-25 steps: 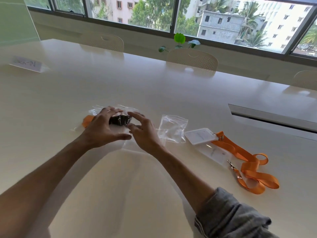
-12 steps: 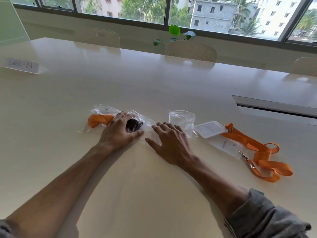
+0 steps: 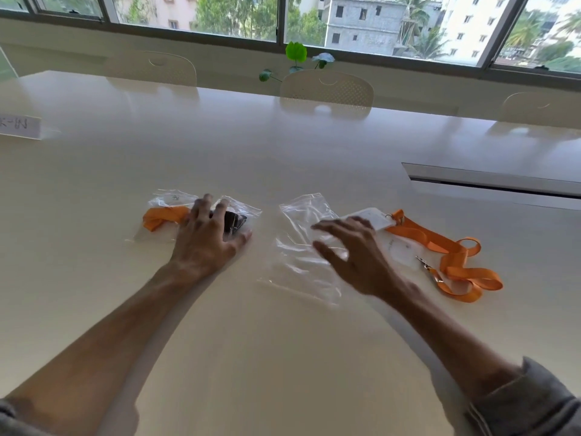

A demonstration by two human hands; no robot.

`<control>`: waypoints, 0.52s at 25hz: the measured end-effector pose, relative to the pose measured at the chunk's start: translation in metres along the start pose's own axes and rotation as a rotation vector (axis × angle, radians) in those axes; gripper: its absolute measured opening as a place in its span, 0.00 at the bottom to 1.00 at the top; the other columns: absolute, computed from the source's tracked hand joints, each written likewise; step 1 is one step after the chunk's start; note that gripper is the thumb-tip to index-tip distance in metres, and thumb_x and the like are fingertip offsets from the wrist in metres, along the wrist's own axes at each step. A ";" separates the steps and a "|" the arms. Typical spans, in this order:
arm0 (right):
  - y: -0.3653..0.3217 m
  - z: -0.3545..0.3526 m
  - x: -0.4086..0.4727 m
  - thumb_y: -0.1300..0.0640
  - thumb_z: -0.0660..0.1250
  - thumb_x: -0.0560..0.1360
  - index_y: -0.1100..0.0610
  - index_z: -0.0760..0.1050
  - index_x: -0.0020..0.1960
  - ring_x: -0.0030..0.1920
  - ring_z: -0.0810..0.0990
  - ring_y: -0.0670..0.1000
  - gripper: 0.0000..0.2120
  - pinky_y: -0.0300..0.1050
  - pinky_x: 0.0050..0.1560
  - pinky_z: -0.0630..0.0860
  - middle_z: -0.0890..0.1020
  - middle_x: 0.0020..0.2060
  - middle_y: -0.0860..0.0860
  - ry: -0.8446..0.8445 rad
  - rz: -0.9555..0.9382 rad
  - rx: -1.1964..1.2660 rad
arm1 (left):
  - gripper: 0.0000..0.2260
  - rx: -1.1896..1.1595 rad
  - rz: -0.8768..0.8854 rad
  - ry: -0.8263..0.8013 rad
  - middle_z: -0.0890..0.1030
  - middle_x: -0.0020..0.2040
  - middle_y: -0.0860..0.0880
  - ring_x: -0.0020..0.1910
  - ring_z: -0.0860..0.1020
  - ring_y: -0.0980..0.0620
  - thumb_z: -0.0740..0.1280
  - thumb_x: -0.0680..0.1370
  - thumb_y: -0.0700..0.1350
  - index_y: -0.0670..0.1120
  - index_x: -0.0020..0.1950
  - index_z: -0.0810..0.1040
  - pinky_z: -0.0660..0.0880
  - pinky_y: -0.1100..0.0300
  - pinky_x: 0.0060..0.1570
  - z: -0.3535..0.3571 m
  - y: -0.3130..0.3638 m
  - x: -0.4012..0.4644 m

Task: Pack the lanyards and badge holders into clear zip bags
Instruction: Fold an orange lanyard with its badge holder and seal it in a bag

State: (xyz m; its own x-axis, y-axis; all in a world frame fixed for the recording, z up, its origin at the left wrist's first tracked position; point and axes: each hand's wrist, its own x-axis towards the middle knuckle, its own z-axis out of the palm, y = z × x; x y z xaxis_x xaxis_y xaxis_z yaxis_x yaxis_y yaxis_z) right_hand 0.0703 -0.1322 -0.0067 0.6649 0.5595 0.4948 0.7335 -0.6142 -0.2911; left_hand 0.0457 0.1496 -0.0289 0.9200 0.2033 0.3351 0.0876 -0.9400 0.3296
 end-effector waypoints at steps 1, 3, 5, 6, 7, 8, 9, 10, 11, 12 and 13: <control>0.014 -0.009 0.002 0.49 0.63 0.78 0.53 0.79 0.60 0.57 0.81 0.49 0.14 0.49 0.63 0.67 0.83 0.58 0.49 0.046 0.040 -0.023 | 0.31 0.039 0.048 0.035 0.64 0.74 0.41 0.74 0.60 0.42 0.66 0.74 0.61 0.44 0.71 0.68 0.59 0.46 0.71 -0.003 0.004 -0.001; 0.042 -0.025 0.002 0.55 0.66 0.75 0.53 0.79 0.61 0.59 0.80 0.52 0.15 0.50 0.65 0.66 0.82 0.60 0.50 0.029 0.134 -0.138 | 0.29 0.078 0.174 0.101 0.66 0.72 0.39 0.73 0.61 0.41 0.63 0.76 0.60 0.42 0.69 0.71 0.59 0.43 0.71 -0.009 0.016 -0.004; 0.069 -0.035 -0.004 0.54 0.67 0.73 0.52 0.75 0.66 0.66 0.75 0.52 0.20 0.52 0.69 0.61 0.78 0.65 0.50 -0.100 0.208 -0.253 | 0.29 0.091 0.280 0.096 0.70 0.70 0.40 0.72 0.65 0.42 0.59 0.76 0.63 0.42 0.67 0.74 0.60 0.43 0.70 -0.012 0.038 -0.014; 0.080 -0.037 -0.007 0.52 0.66 0.74 0.51 0.72 0.69 0.70 0.71 0.52 0.23 0.54 0.72 0.58 0.75 0.69 0.50 -0.166 0.230 -0.290 | 0.29 0.095 0.315 0.065 0.71 0.69 0.41 0.71 0.65 0.43 0.57 0.77 0.64 0.43 0.66 0.74 0.61 0.43 0.70 -0.010 0.049 -0.021; 0.088 -0.038 -0.009 0.49 0.65 0.74 0.50 0.69 0.71 0.72 0.67 0.52 0.25 0.55 0.74 0.55 0.72 0.71 0.50 -0.228 0.244 -0.312 | 0.30 0.102 0.345 0.028 0.72 0.69 0.42 0.71 0.65 0.44 0.56 0.77 0.65 0.44 0.66 0.74 0.60 0.43 0.70 -0.006 0.061 -0.027; 0.095 -0.038 -0.011 0.46 0.63 0.75 0.49 0.67 0.73 0.74 0.65 0.51 0.27 0.57 0.75 0.53 0.70 0.73 0.50 -0.278 0.246 -0.314 | 0.30 0.112 0.371 -0.005 0.72 0.69 0.43 0.72 0.66 0.45 0.55 0.77 0.66 0.45 0.66 0.75 0.59 0.43 0.71 -0.002 0.072 -0.033; 0.101 -0.039 -0.011 0.43 0.60 0.74 0.48 0.66 0.73 0.74 0.64 0.52 0.28 0.58 0.75 0.52 0.69 0.73 0.51 -0.309 0.243 -0.296 | 0.30 0.121 0.393 -0.023 0.72 0.69 0.44 0.72 0.66 0.45 0.55 0.77 0.67 0.46 0.65 0.75 0.59 0.44 0.71 0.003 0.083 -0.039; 0.105 -0.040 -0.010 0.42 0.59 0.73 0.48 0.67 0.73 0.73 0.66 0.53 0.29 0.59 0.75 0.52 0.70 0.72 0.51 -0.319 0.235 -0.270 | 0.30 0.119 0.404 -0.029 0.73 0.69 0.45 0.71 0.66 0.46 0.55 0.77 0.67 0.46 0.65 0.76 0.59 0.45 0.72 0.007 0.091 -0.043; 0.109 -0.040 -0.007 0.41 0.58 0.73 0.48 0.69 0.71 0.71 0.69 0.53 0.28 0.59 0.74 0.53 0.72 0.71 0.52 -0.318 0.225 -0.249 | 0.30 0.110 0.408 -0.032 0.72 0.69 0.45 0.71 0.66 0.47 0.55 0.77 0.68 0.47 0.65 0.76 0.59 0.46 0.72 0.010 0.097 -0.046; 0.112 -0.041 -0.004 0.40 0.58 0.74 0.47 0.70 0.70 0.69 0.71 0.53 0.27 0.58 0.74 0.54 0.74 0.69 0.51 -0.312 0.205 -0.244 | 0.30 0.101 0.409 -0.038 0.71 0.70 0.46 0.72 0.66 0.47 0.54 0.77 0.68 0.47 0.65 0.76 0.58 0.47 0.72 0.013 0.102 -0.049; 0.115 -0.040 -0.002 0.40 0.59 0.75 0.47 0.72 0.69 0.67 0.73 0.53 0.24 0.58 0.73 0.55 0.75 0.68 0.51 -0.308 0.176 -0.254 | 0.30 0.097 0.409 -0.043 0.71 0.71 0.46 0.72 0.66 0.48 0.54 0.77 0.68 0.48 0.66 0.75 0.58 0.47 0.72 0.015 0.104 -0.052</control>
State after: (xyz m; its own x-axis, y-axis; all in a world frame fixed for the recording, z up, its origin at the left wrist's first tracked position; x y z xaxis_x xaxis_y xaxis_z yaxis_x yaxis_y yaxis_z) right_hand 0.1476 -0.2264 -0.0080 0.8162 0.5499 0.1771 0.5724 -0.8113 -0.1192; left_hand 0.0130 0.0368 -0.0251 0.9015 -0.2016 0.3830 -0.2543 -0.9627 0.0919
